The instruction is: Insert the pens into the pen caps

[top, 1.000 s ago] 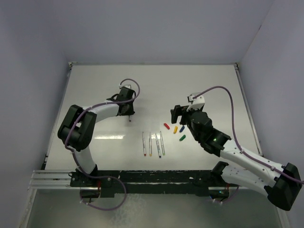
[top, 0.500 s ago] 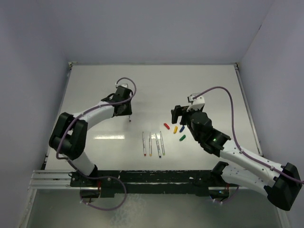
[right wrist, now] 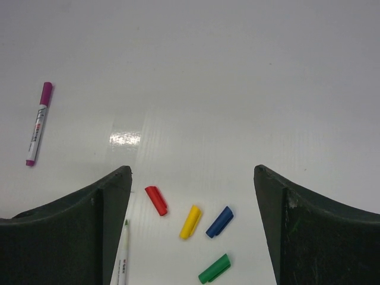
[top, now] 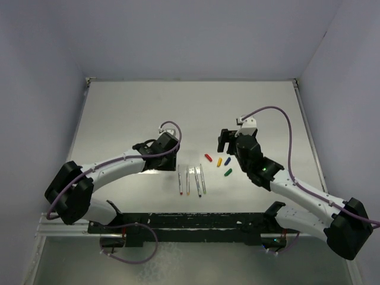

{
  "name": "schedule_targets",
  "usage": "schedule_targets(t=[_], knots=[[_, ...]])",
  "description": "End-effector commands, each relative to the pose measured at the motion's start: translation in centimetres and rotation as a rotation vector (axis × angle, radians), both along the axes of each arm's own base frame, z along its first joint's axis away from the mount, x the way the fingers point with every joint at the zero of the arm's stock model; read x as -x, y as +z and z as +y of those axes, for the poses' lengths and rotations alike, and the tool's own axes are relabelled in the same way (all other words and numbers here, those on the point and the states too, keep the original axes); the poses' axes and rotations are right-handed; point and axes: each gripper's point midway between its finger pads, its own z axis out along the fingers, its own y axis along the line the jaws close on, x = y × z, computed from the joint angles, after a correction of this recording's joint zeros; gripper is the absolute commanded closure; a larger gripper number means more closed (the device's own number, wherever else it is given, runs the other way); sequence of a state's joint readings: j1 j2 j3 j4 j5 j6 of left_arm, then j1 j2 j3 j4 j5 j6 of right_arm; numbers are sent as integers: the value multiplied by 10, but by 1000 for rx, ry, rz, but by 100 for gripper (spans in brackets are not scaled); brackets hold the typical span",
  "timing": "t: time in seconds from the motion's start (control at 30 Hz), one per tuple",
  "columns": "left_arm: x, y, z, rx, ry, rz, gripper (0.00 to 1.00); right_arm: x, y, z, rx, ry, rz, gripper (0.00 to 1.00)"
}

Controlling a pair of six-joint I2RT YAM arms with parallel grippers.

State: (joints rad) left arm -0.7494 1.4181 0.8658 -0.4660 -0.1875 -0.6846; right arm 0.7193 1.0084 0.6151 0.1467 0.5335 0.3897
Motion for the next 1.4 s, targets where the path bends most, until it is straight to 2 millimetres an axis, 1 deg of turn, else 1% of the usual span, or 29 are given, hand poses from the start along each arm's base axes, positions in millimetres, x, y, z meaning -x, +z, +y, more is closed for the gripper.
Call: schedule_targets(t=[0.0,0.1,0.3,0.43,0.53,0.8,0.9,1.03,1.27,1.37], knots=[[19,-4,-7,21,20,45,53,-1,-1,-5,-21,-34,-7,15],[23,-9,-14,13,1,60,52,0,-4,-7,-20,-34,-5,16],[27,-12,-34,32,-38,69,50,2,-8,-8,-20,-34,0,16],[32,-22,-39,15,-51,93,50,2,-7,-9,-25,-35,-5,16],[33,-25,-43,18,-57,95,50,3,-7,-8,-29,-31,-5,16],[35,-33,-48,10,-69,110,50,3,-9,-5,-49,-21,-1,16],[43,-41,-43,-22,-74,145,53,3,-9,-4,-49,-21,-1,16],[57,-51,-30,-81,-81,201,56,2,-8,-4,-50,-23,-3,17],[72,-56,-13,-128,-76,239,62,-1,-11,0,-49,-16,8,17],[78,-61,-9,-140,-78,261,62,-2,-12,2,-52,-12,12,17]])
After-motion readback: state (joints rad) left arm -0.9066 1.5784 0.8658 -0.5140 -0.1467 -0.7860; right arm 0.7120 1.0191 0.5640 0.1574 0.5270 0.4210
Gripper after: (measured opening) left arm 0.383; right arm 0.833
